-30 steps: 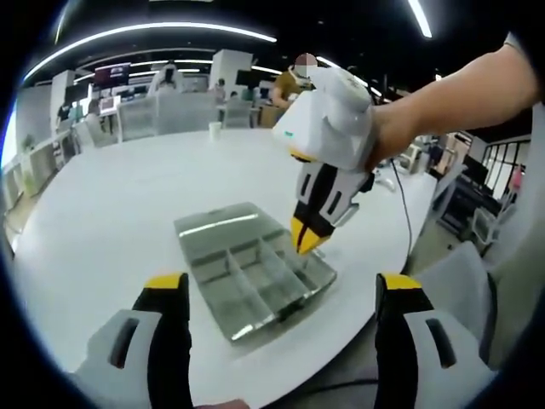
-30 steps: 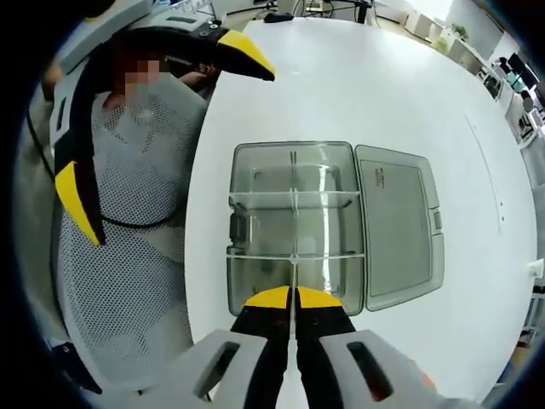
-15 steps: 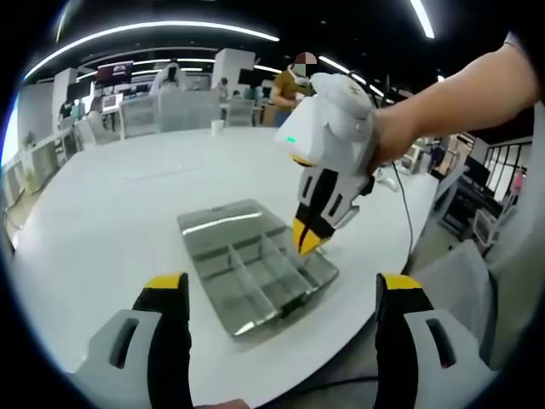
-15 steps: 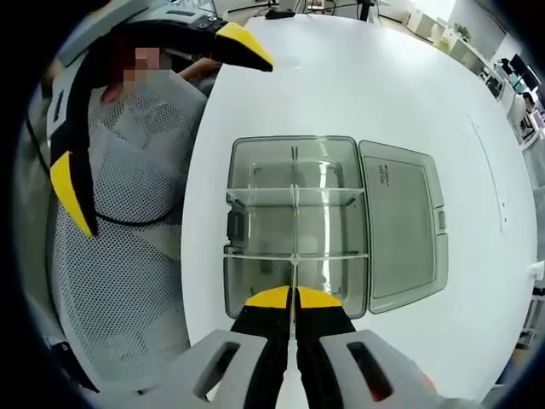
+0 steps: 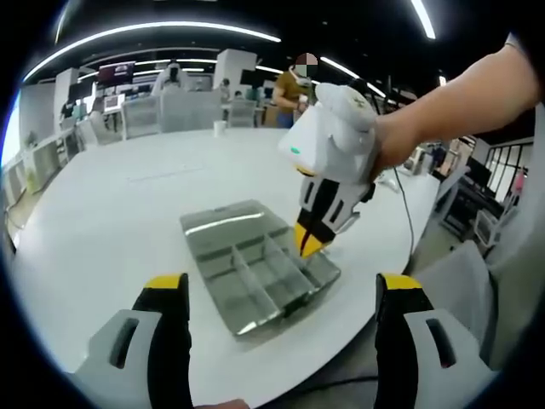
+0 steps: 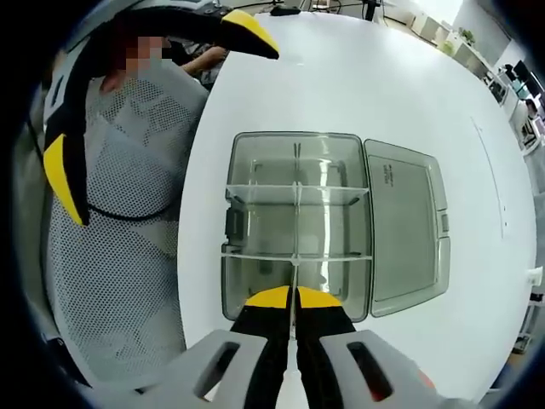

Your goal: Insert the divider into the dual guide fixture by aligning both edges with the guide slots and pushing it downward to the bottom, including one-sided entry, uneven engagement, binding, and posture correction.

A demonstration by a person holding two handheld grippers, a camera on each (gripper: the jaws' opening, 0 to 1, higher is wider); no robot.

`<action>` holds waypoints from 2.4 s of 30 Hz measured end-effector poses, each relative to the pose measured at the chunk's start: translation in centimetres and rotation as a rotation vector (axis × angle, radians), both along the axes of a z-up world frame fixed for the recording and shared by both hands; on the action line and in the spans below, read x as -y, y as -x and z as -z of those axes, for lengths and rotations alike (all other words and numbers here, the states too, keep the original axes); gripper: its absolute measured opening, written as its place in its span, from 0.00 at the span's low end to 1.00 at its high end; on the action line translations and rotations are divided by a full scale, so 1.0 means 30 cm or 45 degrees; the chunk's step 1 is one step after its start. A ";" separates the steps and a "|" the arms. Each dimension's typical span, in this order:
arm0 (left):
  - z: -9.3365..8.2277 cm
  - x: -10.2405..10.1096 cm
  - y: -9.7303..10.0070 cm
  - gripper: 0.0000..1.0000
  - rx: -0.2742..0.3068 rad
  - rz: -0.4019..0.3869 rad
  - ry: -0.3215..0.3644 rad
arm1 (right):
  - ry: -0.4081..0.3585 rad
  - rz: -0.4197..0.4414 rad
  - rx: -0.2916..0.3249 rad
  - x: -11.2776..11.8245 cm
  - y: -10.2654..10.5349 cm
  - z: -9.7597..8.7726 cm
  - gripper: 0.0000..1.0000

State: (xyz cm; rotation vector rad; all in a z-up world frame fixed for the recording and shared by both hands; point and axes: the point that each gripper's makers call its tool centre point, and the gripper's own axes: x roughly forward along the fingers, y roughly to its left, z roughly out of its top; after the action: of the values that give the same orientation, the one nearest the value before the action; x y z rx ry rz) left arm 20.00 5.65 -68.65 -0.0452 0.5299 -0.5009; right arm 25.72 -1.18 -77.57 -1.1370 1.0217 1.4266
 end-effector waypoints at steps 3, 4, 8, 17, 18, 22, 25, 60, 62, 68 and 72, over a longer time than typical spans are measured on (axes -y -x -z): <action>-0.005 0.000 -0.001 0.89 0.004 -0.003 0.002 | 0.007 0.000 -0.008 -0.001 -0.003 -0.006 0.00; -0.005 0.000 -0.002 0.89 0.004 -0.003 0.002 | 0.009 0.001 -0.008 0.000 -0.003 -0.009 0.00; -0.009 0.000 -0.004 0.88 0.006 -0.002 0.002 | 0.018 -0.006 -0.010 0.000 -0.004 -0.018 0.00; -0.007 0.001 -0.010 0.88 0.011 0.005 0.002 | 0.026 0.000 -0.014 0.001 -0.009 -0.036 0.00; -0.007 0.001 -0.010 0.88 0.011 0.005 0.002 | 0.027 -0.001 -0.012 0.001 -0.005 -0.041 0.00; -0.010 0.002 -0.010 0.88 0.014 0.005 0.002 | 0.033 -0.010 -0.009 -0.002 0.000 -0.054 0.00; -0.013 0.002 -0.011 0.88 0.017 0.005 0.001 | 0.039 -0.016 -0.007 -0.006 -0.002 -0.062 0.00; -0.011 -0.009 -0.001 0.88 0.011 -0.013 0.004 | 0.070 -0.035 -0.003 -0.004 0.001 0.010 0.00; -0.011 -0.009 0.000 0.88 0.010 -0.014 0.005 | 0.072 -0.035 -0.002 -0.004 0.001 0.012 0.00; -0.007 -0.011 -0.001 0.88 0.007 -0.015 0.003 | 0.067 -0.029 0.000 -0.001 -0.001 0.023 0.00; -0.008 -0.009 -0.001 0.88 0.006 -0.012 0.001 | 0.065 -0.028 0.003 0.000 -0.002 0.027 0.00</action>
State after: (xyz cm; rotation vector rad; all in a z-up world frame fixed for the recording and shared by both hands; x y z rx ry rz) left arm 20.03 5.93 -68.41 -0.0474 0.5250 -0.4918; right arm 25.77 -1.16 -78.39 -1.1900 1.0523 1.4237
